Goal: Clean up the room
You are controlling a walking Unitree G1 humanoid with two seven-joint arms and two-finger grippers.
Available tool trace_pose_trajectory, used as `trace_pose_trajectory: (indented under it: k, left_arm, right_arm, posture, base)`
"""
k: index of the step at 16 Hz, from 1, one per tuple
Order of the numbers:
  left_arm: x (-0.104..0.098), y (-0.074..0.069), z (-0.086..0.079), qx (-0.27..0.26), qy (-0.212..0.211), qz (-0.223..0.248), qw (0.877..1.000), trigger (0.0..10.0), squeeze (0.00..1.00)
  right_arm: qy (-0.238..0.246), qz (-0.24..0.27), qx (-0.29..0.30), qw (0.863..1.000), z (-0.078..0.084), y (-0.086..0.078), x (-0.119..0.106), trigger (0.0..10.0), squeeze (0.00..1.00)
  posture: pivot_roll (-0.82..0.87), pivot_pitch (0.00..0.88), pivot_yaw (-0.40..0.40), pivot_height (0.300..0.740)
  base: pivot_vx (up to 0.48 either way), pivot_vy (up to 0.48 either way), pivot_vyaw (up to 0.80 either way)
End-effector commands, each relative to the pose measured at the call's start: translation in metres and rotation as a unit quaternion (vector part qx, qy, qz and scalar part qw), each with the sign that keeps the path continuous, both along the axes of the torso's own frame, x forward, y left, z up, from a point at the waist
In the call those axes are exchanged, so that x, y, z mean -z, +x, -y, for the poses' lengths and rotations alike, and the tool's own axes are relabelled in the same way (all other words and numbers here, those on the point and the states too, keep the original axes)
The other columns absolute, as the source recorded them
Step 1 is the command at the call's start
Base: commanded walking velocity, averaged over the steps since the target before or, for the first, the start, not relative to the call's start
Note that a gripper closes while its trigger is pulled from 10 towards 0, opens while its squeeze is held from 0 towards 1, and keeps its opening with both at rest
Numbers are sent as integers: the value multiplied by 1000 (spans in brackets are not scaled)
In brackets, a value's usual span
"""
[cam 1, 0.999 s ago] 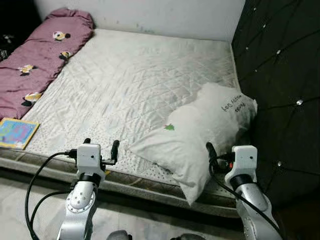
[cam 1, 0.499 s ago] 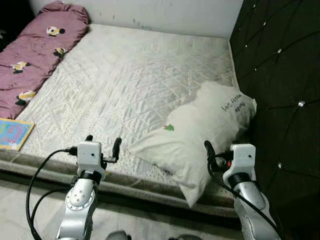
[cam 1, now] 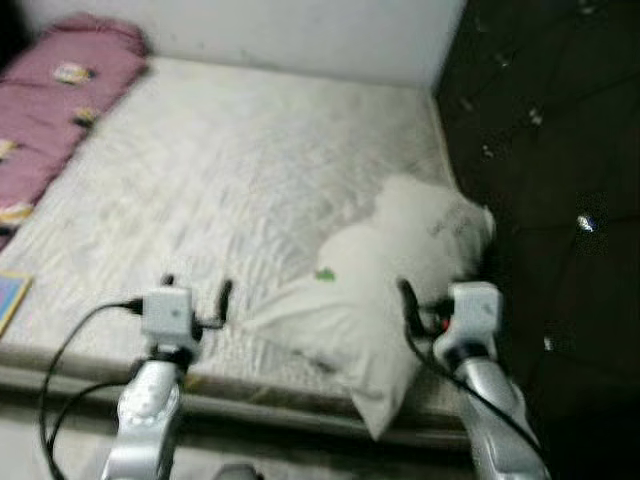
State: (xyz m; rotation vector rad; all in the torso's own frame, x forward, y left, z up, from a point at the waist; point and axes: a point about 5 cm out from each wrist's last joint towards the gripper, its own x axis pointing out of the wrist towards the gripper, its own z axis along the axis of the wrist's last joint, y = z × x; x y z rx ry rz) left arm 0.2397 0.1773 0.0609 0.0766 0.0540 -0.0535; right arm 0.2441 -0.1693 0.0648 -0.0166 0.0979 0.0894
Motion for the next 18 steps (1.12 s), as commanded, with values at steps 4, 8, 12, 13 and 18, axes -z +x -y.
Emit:
trace_pose_trajectory:
  k: [4,8,12,13,18]
  left_arm:
    - [-1,1,8,3,-5,2,1000,10000,0]
    - [2,-4,3,-5,1,-3,1000,10000,0]
    - [4,-10,-3,-16,7,-9,1000,10000,0]
    - [4,-10,-2,-15,7,-10,1000,10000,0]
    - [3,-8,0,-12,5,-8,1000,10000,0]
  right_arm:
    - [-13,-8,17,1000,12,-4,4,10000,0]
    - [8,-6,23,1000,11,-7,3,10000,0]
    - [7,-3,33,999,15,-10,3,10000,0]
    - [7,-4,32,999,15,-10,3,10000,0]
    - [6,-2,28,1000,15,-9,2,10000,0]
  posture:
    - [-1,45,-10,740]
    - [1,51,-7,740]
    - [0,59,-2,740]
    - [-1,59,-2,732]
    - [-3,60,-3,668]
  base:
    - [0,0,0]
    - [0,0,0]
    - [0,0,0]
    - [0,0,0]
    - [0,0,0]
